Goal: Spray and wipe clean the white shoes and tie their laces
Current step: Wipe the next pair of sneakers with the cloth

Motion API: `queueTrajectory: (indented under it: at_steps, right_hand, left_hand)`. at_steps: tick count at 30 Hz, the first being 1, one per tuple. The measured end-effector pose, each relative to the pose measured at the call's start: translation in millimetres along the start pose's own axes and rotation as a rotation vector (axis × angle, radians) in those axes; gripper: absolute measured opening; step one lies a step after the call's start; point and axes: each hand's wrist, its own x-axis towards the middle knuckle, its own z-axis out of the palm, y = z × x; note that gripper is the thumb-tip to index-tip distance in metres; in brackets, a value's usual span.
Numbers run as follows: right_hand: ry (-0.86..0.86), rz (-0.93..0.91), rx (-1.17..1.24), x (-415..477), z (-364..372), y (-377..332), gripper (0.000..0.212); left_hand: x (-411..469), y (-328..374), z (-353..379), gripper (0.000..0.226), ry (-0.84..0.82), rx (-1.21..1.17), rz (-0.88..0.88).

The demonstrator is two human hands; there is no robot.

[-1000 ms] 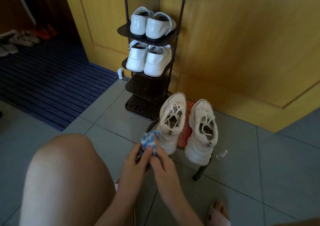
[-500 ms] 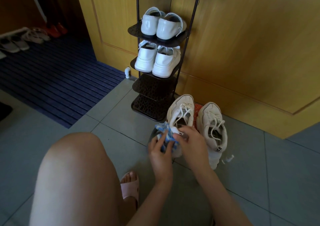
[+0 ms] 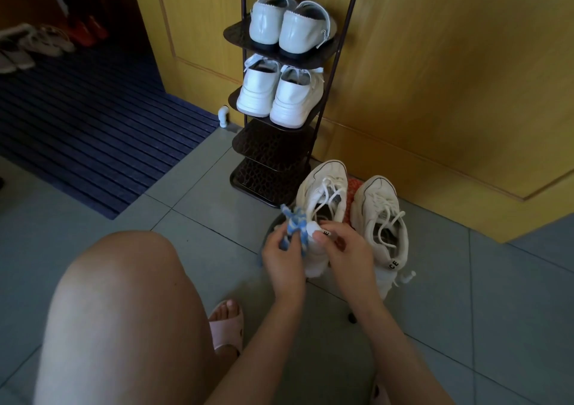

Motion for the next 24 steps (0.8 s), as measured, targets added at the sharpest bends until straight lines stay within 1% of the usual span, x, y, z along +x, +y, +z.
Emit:
queueTrajectory:
  at_steps: [3, 7, 10, 12, 16, 21, 24]
  right_hand:
    - [0.008, 0.021, 0.030, -1, -2, 2, 0.010]
    - [0.013, 0.012, 0.045, -2, -2, 3, 0.012]
    - [-0.003, 0.003, 0.058, 0, -4, 1, 0.013]
    - [-0.015, -0.005, 0.058, 1, -5, 1, 0.012]
    - [-0.045, 0.019, 0.058, 1, -6, 4, 0.012]
    - [-0.093, -0.014, -0.008, 3, -9, 1, 0.014]
    - [-0.120, -0.012, -0.028, 4, -8, 2, 0.014]
  left_hand:
    - [-20, -12, -8, 0.021, -0.056, -0.038, 0.069]
    - [-21, -14, -4, 0.021, -0.027, -0.020, 0.083]
    - [-13, -9, -2, 0.018, -0.038, -0.033, 0.092]
    - [-3, -7, -3, 0.017, -0.056, 0.003, 0.105]
    - [29, 2, 3, 0.025, -0.116, 0.145, 0.132]
    - [61, 9, 22, 0.026, -0.145, 0.192, 0.197]
    - [80, 10, 32, 0.027, -0.132, 0.226, 0.189]
